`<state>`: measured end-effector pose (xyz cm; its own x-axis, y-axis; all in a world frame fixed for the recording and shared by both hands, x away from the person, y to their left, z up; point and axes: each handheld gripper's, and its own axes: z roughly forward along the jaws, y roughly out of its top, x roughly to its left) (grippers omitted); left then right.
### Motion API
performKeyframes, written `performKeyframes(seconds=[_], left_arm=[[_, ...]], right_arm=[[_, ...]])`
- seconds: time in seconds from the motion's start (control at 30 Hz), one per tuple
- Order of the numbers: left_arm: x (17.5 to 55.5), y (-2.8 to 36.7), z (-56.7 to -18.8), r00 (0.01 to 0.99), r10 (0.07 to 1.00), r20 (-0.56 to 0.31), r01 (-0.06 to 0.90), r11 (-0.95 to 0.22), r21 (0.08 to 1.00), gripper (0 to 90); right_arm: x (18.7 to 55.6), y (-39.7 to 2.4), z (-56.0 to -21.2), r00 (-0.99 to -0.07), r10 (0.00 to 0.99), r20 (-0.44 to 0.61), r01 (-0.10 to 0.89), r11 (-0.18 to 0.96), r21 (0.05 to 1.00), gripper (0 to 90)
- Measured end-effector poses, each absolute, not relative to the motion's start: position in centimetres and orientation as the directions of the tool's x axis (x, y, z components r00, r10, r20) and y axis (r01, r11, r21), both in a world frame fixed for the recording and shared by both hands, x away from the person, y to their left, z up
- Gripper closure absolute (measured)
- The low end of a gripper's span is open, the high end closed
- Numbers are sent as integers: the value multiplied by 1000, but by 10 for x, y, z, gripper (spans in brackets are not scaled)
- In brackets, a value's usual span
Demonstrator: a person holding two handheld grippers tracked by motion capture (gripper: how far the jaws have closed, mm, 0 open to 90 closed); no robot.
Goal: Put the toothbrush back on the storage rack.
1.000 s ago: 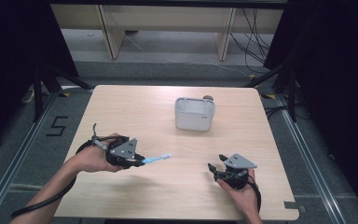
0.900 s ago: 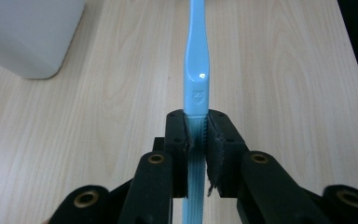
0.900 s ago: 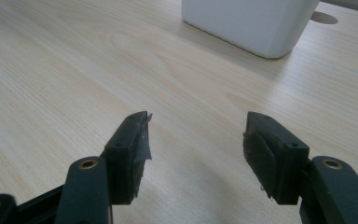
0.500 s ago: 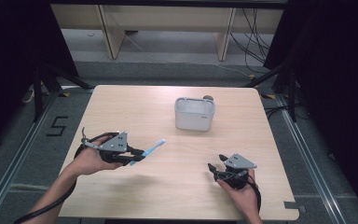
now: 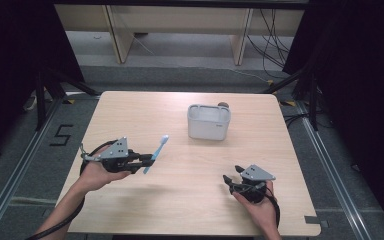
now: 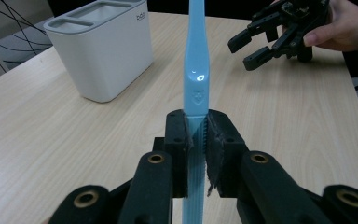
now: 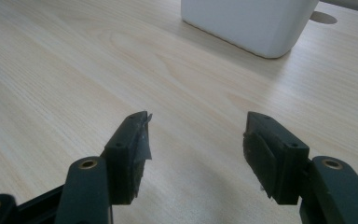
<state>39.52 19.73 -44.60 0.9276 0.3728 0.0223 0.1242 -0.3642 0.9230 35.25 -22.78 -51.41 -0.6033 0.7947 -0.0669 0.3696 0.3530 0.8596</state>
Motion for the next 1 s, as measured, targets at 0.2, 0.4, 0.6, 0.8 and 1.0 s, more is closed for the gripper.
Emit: performKeyframes(seconds=[0.2,0.4,0.6,0.8,1.0], left_arm=[[394,199,-452,914,405,-17,140,-276,951,789],[391,202,-457,880,468,-78,173,-162,971,790],[384,199,-464,855,502,-131,196,-80,977,789],[379,194,-471,854,498,-152,205,-55,977,789],[375,192,-481,849,499,-173,211,-19,977,789]], right_arm=[[353,-228,-514,-602,795,-73,366,355,860,415],[353,-228,-514,-601,796,-73,366,356,860,415],[351,-226,-514,-599,800,-30,401,333,853,414],[352,-227,-514,-602,796,-61,372,347,861,414],[352,-227,-515,-601,797,-64,370,348,862,415]])
